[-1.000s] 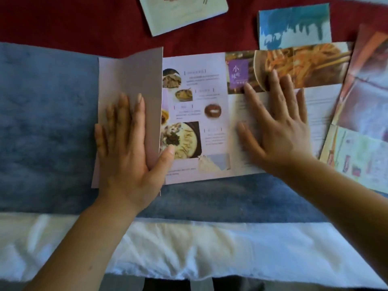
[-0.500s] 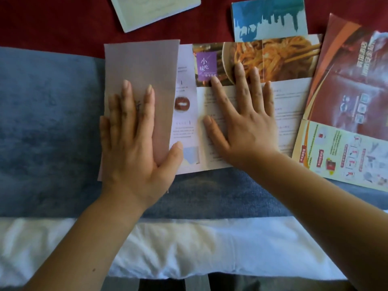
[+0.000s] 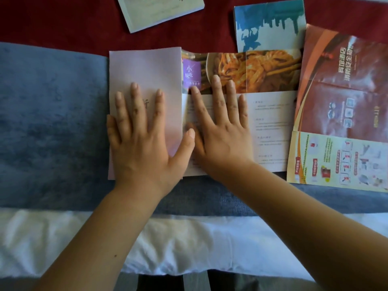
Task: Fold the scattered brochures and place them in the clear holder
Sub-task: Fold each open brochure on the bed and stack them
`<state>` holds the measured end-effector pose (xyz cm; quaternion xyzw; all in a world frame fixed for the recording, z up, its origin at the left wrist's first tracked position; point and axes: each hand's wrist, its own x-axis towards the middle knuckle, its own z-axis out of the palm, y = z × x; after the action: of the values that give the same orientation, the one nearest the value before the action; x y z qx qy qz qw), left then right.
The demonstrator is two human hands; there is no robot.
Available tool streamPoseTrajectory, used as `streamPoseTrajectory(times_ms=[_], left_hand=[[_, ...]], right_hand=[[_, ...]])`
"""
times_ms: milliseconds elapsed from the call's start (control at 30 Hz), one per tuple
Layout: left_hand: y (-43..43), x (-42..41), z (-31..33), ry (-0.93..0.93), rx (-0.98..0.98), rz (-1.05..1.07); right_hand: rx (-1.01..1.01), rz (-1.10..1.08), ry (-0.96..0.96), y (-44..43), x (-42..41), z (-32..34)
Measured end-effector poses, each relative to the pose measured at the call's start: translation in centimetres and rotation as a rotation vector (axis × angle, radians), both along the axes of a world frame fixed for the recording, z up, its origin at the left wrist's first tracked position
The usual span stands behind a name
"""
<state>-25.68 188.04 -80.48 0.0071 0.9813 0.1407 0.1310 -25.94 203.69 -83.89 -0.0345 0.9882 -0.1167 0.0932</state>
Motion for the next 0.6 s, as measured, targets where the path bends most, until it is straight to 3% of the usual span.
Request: streamPoseTrajectory(times_ms=[400,600], left_hand=[[-1.2,1.1,-0.7,-0.026,-0.124,0.007],[-2.1,1.1,-0.2,-0.02,-0.09,0.019]], right_hand=[[-0.055,0.083,-0.062,-0.8,0.6,0.5],[-0.086,0.057,-0.033,-2.2,0.6,0.5]])
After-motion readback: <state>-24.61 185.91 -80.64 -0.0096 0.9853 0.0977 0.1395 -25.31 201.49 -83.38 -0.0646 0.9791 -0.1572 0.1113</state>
